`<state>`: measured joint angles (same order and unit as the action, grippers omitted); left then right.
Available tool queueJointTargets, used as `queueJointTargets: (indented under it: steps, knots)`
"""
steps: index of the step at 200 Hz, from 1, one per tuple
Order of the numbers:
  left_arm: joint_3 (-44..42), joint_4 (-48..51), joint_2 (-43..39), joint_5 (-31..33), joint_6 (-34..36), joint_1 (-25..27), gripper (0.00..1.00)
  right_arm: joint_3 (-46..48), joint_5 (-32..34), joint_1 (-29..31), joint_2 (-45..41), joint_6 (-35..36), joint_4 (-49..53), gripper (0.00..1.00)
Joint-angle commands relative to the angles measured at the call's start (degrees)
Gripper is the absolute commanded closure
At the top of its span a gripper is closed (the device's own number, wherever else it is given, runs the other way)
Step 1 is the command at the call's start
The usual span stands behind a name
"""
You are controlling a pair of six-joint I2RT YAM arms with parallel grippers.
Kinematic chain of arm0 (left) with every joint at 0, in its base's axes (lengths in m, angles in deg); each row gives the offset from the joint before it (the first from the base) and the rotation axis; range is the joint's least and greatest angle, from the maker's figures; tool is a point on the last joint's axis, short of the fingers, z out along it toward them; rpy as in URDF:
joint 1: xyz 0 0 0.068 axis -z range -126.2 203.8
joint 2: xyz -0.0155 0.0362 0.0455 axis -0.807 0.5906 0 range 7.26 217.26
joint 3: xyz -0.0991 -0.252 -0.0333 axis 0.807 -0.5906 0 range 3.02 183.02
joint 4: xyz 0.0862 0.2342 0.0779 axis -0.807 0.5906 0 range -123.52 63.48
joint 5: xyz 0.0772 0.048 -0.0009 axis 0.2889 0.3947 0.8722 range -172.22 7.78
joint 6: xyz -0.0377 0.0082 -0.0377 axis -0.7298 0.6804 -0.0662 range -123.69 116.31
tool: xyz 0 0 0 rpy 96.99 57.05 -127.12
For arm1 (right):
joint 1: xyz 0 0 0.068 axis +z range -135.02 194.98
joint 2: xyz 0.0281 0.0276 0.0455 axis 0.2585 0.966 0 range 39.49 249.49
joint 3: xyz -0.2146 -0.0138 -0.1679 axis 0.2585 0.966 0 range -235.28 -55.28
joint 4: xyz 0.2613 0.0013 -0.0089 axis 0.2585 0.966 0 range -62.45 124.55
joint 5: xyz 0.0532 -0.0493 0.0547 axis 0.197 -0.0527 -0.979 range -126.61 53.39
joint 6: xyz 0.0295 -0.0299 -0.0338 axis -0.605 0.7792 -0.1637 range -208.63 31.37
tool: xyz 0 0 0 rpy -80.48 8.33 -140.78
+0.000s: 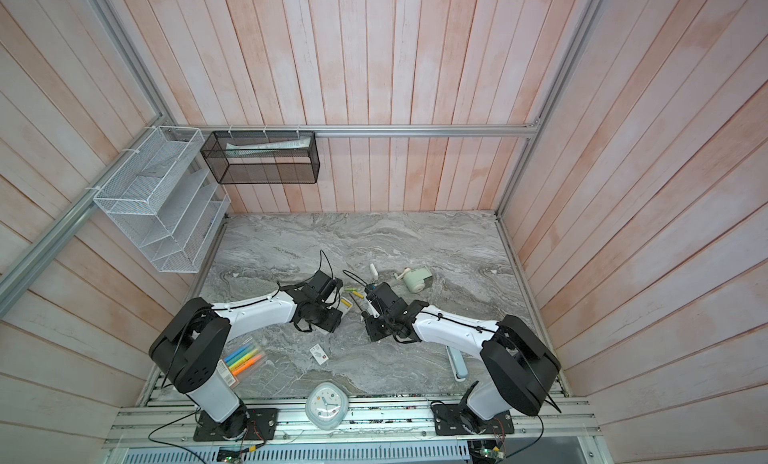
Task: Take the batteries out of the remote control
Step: 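Push the screwdriver tip under the second yellow battery and lever it out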
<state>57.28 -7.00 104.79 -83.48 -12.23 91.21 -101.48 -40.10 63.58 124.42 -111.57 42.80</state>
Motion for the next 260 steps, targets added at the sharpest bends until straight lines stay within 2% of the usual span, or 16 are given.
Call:
queueJointTargets:
  steps: [1,85,223,260]
  knots:
    - [-2.41,1.87,3.1,-3.14,0.27,0.12,0.33,0.6,1.3,-0.67,-2.76,-0.49,-0.49,1.0]
    - [-2.23,1.94,2.63,-3.48,0.45,0.8,0.36,-2.71,-9.13,-0.08,-4.99,1.31,10.55,1.0]
    - [-2.05,1.91,2.9,-1.82,0.46,2.93,0.39,-13.25,-6.34,0.75,4.07,2.36,22.16,1.0]
    - [-1.95,1.95,3.62,-3.7,0.27,2.92,0.44,-14.6,-4.3,0.8,5.75,2.38,23.08,1.0]
